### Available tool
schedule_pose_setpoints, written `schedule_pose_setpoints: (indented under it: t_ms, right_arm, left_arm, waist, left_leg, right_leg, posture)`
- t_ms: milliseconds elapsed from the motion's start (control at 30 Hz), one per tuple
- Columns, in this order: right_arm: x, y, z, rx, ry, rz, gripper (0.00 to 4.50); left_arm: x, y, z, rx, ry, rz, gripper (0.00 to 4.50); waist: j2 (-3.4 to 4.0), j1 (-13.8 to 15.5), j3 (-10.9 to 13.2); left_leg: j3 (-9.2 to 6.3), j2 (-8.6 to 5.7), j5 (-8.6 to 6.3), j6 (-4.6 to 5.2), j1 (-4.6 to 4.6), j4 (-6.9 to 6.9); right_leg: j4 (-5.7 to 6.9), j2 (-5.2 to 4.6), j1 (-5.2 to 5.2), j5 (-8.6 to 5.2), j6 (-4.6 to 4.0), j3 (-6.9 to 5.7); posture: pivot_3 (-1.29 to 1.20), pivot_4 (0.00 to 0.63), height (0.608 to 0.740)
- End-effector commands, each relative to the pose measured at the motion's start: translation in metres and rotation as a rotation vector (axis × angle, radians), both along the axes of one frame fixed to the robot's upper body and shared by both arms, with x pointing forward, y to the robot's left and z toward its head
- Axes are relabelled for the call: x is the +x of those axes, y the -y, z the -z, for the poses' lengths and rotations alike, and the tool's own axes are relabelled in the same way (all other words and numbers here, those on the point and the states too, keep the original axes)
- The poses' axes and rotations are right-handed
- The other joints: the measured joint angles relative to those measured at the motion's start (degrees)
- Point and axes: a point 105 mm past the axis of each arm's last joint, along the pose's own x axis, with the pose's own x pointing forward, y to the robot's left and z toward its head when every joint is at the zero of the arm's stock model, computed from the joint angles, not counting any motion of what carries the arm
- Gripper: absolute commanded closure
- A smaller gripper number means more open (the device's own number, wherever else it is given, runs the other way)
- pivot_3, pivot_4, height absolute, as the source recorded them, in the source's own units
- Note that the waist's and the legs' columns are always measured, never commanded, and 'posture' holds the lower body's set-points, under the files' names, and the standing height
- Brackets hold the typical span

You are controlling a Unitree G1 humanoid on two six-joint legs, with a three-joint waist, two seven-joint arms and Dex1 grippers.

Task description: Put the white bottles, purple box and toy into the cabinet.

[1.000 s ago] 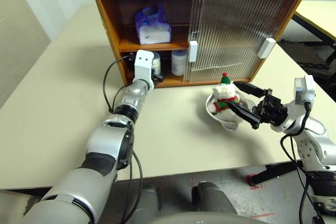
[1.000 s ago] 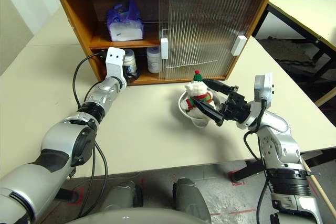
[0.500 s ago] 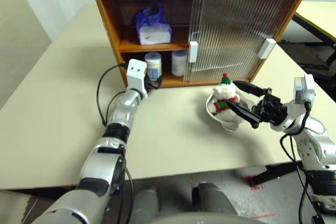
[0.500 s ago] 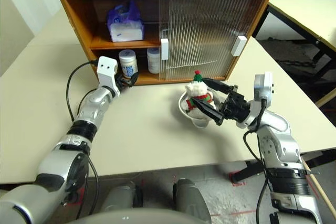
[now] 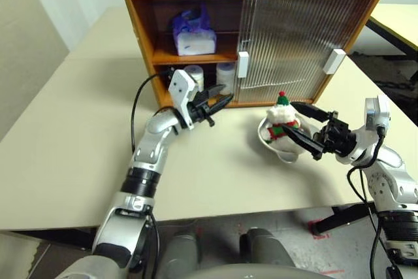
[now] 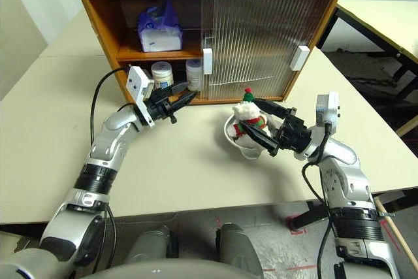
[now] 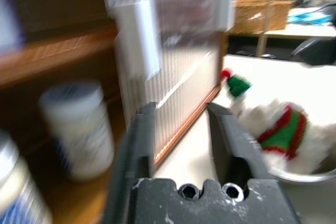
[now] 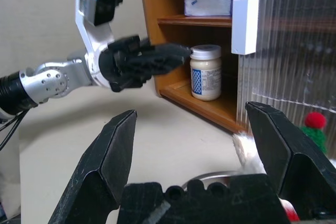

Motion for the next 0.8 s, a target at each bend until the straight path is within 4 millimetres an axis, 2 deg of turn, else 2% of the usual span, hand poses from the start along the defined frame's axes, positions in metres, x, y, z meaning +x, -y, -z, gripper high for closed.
schedule_pose_setpoints:
  t_ms: [33,67,433,667,800]
  right_arm:
    - [0.000,0.003,-0.002,-0.003,0.022,0.015,0.00]
    - [0.000,0.003,-0.002,-0.002,0.023,0.017,0.00]
    - [0.001,-0.001,-0.008,-0.001,0.038,0.022,0.00]
    - [-0.001,-0.003,-0.010,-0.004,0.038,0.022,0.00]
    - [-0.002,-0.003,-0.009,-0.005,0.035,0.024,0.00]
  left_arm:
    - [0.000,0.021,-0.005,0.024,0.036,0.058,4.16]
    - [0.003,0.025,-0.007,0.018,0.040,0.051,4.46]
    - [0.040,0.056,-0.023,0.085,0.088,-0.032,4.46]
    - [0.060,0.056,-0.031,0.058,0.060,-0.156,4.46]
    - [0.064,0.051,-0.025,0.068,0.037,-0.205,4.46]
  waist:
    - [0.00,0.0,0.0]
    - [0.00,0.1,0.0]
    - [-0.01,0.2,0.0]
    - [-0.01,0.0,0.0]
    - [-0.01,-0.4,0.0]
  left_leg:
    - [0.02,0.00,0.02,0.03,0.00,0.00]
    - [0.02,-0.01,0.04,0.07,0.00,0.01]
    - [0.01,-0.07,0.07,0.13,-0.06,0.02]
    - [-0.03,-0.07,0.06,0.12,-0.14,0.01]
    - [-0.02,-0.07,0.06,0.12,-0.14,0.02]
  right_leg:
    - [-0.03,0.00,0.01,0.00,0.00,0.02]
    - [-0.03,0.00,0.01,0.01,0.02,0.04]
    - [-0.10,0.05,-0.01,0.01,0.12,0.15]
    - [-0.13,0.06,-0.07,0.03,0.18,0.16]
    - [-0.12,0.05,-0.07,0.03,0.18,0.17]
  posture:
    - [0.05,0.000,0.740]
    - [0.05,0.000,0.740]
    - [0.03,0.000,0.740]
    - [0.02,0.000,0.740]
    - [0.02,0.000,0.740]
